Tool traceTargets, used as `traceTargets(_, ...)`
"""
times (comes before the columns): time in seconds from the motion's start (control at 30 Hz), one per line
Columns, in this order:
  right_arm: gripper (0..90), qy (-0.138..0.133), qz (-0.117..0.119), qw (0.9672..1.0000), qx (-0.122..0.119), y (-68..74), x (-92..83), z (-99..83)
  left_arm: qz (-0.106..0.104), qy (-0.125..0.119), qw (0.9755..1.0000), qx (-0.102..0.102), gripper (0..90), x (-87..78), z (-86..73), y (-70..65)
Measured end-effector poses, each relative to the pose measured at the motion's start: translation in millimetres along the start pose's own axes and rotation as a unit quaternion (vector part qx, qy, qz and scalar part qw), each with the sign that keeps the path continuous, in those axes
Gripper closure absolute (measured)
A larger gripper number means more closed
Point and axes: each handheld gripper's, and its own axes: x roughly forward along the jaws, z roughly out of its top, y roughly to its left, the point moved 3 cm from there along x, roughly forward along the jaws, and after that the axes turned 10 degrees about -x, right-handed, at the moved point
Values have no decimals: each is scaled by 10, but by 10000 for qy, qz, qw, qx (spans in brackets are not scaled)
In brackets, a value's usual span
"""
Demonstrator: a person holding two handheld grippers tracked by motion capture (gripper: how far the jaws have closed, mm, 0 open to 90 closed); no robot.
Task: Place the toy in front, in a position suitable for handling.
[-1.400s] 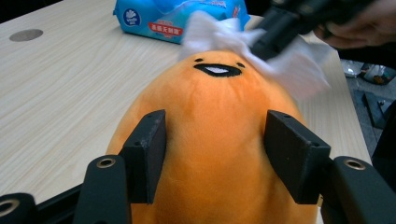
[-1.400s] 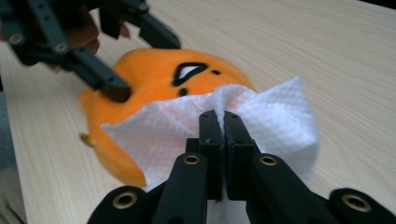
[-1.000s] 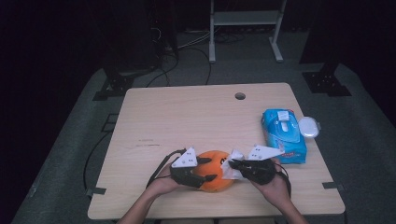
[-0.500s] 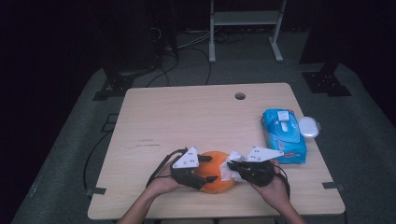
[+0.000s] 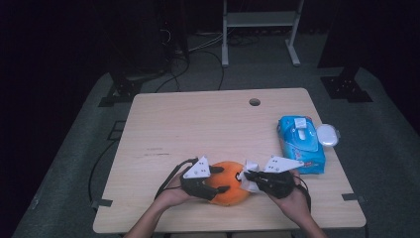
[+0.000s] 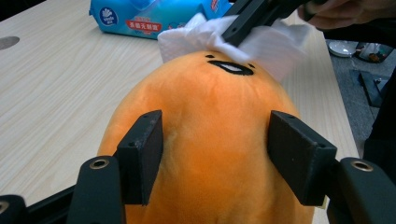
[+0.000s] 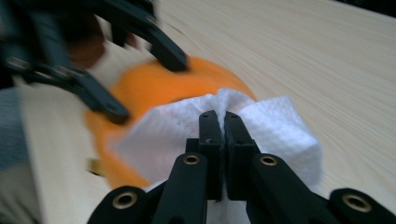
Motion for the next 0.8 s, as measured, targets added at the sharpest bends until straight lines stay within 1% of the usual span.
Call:
traceTargets(0.07,870,-233,318,9992,-45,87,-18,72,-2,-11,10000,3,362,1,0,-2)
traceTargets(0.1,869,-303,477,9983,-120,138,-24,104,-6,-11,10000,1,362,0,0,-1)
traceTargets(0.17,868,-287,661,9970,-279,210,-13,136,-15,-28,10000,-1,362,0,-3,0)
traceTargets(0.2,866,-229,667,9970,-326,224,-2,129,-14,-31,10000,-10,362,-1,-5,-2)
traceTargets(0.23,857,-181,647,9971,-353,217,11,112,-13,-33,10000,-7,362,-1,-6,-3)
traceTargets(0.3,811,-120,620,9973,-382,203,21,82,-11,-33,10000,-8,361,-2,-6,-6)
traceTargets(0.33,799,-115,540,9974,-460,203,4,86,-11,-38,10000,-5,360,-2,-7,-4)
traceTargets(0.37,799,-115,540,9974,-460,203,4,86,-12,-45,10000,-11,360,-2,-8,-1)
traceTargets(0.4,795,-103,472,9975,-522,201,-6,89,-17,-50,10000,-19,360,-1,-8,2)
traceTargets(0.47,768,-127,306,9979,-550,172,-34,90,-21,-44,10000,0,361,-3,-9,3)
traceTargets(0.5,768,-127,306,9979,-550,172,-34,90,-28,-38,10000,15,361,-3,-9,0)
traceTargets(0.53,769,-131,255,9982,-527,152,-39,86,-39,-35,10000,25,361,-3,-9,-2)
traceTargets(0.57,781,-68,125,9988,-458,108,-33,68,-68,-29,10000,32,368,-3,-11,-10)
traceTargets(0.6,781,-68,125,9988,-458,108,-33,68,-68,-29,10000,32,374,-3,-11,-10)
traceTargets(0.63,799,-27,72,9991,-428,81,-20,54,-84,-27,10000,36,374,-2,-14,-15)
traceTargets(0.67,837,26,66,9997,-238,16,8,15,-90,-27,9999,51,379,-1,-13,-13)
traceTargets(0.7,846,49,61,9999,-124,-24,19,-3,-92,-22,9999,48,381,-1,-14,-14)
traceTargets(0.73,851,104,-7,9999,-45,-62,24,-19,-99,-18,9999,60,383,-2,-14,-15)
traceTargets(0.77,851,104,-7,9999,-45,-62,24,-19,-99,-18,9999,60,384,-2,-14,-15)
traceTargets(0.8,857,153,-92,9998,76,-123,23,-43,-105,-21,9999,69,384,-1,-15,-17)
